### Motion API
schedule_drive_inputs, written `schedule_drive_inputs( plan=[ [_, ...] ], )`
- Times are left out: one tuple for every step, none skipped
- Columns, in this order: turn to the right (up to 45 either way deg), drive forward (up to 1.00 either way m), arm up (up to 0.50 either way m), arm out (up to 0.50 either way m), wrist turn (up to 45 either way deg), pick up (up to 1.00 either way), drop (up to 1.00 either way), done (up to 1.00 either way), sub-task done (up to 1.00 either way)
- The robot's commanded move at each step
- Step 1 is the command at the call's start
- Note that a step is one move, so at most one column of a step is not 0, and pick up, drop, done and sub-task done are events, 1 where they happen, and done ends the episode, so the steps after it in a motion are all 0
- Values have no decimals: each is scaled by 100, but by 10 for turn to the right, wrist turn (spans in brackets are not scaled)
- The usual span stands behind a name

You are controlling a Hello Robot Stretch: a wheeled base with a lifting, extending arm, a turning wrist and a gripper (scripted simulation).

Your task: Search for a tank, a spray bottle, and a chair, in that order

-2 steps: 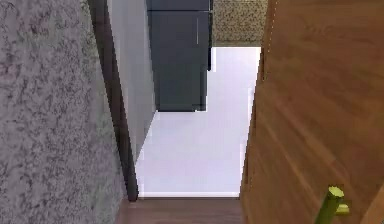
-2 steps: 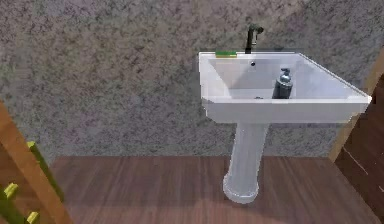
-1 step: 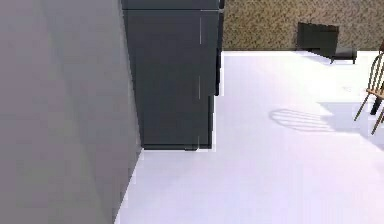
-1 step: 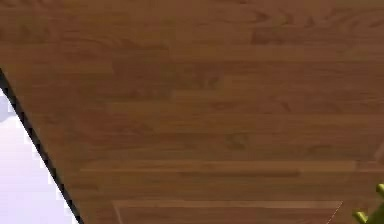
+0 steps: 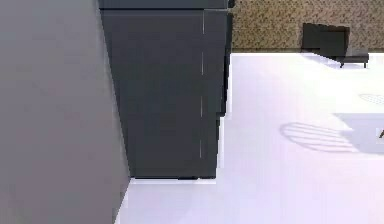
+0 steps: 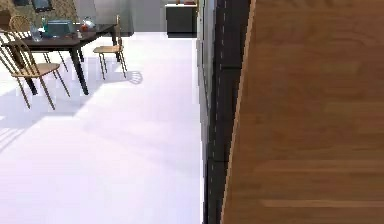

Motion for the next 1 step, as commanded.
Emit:
schedule_drive_inputs(
  plan=[
    [390,0,0,0,0,0,0,0,0]
  ],
)
